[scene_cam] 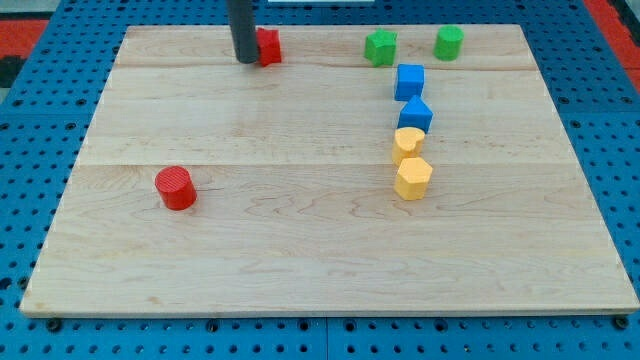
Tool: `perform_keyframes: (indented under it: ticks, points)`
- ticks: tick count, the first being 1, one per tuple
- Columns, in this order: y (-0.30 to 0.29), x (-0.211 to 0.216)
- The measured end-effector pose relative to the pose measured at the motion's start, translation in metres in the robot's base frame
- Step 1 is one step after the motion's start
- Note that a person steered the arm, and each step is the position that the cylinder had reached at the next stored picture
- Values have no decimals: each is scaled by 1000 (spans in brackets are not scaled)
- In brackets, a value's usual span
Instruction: Push the red circle upwards
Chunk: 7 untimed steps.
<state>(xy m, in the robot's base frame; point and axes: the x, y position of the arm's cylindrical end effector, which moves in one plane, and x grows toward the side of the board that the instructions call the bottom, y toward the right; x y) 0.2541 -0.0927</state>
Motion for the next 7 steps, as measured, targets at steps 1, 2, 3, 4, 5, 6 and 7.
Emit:
perform_keyframes:
  ticks: [1, 2, 3, 4, 5, 6, 7]
  points:
    - [30, 0]
    - [43, 35]
    - [68, 127]
    - [76, 211]
    - [57, 274]
    - [5, 293]
    - [-34, 247]
